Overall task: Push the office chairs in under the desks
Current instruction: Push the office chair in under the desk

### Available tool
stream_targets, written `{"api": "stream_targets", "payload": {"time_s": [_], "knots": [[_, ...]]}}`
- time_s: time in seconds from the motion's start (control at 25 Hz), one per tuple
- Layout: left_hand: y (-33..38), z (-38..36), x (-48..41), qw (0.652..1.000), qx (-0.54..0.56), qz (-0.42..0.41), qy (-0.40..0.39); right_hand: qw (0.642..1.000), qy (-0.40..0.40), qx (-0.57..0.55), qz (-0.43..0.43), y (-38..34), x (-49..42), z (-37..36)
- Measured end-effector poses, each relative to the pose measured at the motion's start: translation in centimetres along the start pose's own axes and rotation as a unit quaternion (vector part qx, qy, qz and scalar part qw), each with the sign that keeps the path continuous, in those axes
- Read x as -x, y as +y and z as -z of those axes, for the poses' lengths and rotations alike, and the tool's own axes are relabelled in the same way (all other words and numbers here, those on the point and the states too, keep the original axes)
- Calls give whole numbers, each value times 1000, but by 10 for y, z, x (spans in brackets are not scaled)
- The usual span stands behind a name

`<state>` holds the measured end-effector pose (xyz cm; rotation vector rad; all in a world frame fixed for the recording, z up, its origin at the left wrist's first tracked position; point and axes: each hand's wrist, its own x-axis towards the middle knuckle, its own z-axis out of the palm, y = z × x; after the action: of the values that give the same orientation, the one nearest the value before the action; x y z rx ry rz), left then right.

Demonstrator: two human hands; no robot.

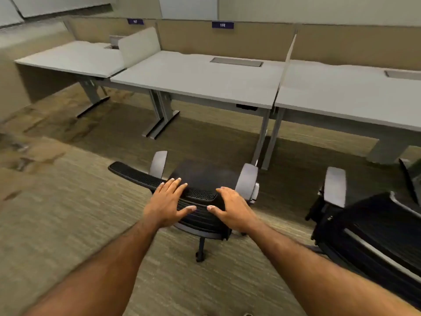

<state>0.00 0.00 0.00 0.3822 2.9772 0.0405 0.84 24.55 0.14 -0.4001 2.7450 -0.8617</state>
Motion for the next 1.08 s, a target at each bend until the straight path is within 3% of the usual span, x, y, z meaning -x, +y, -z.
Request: {"api": "stream_targets", "payload": {"time_s": [0.2, 0.56, 0.8, 1.08], "knots": [[-35, -1, -1, 999, 6, 23, -22, 999, -20, 32, 9, -22, -21, -6], [-125, 9, -45, 996, 4, -47, -79, 986, -17, 154, -66, -74, -74, -46], [-203, 15, -79, 987, -9, -70, -141, 964, 57, 233, -116, -72, -89, -68], [-222, 6, -118, 983, 24, -164, -83, 954, 61, 271, -114, -70, -105, -57]]}}
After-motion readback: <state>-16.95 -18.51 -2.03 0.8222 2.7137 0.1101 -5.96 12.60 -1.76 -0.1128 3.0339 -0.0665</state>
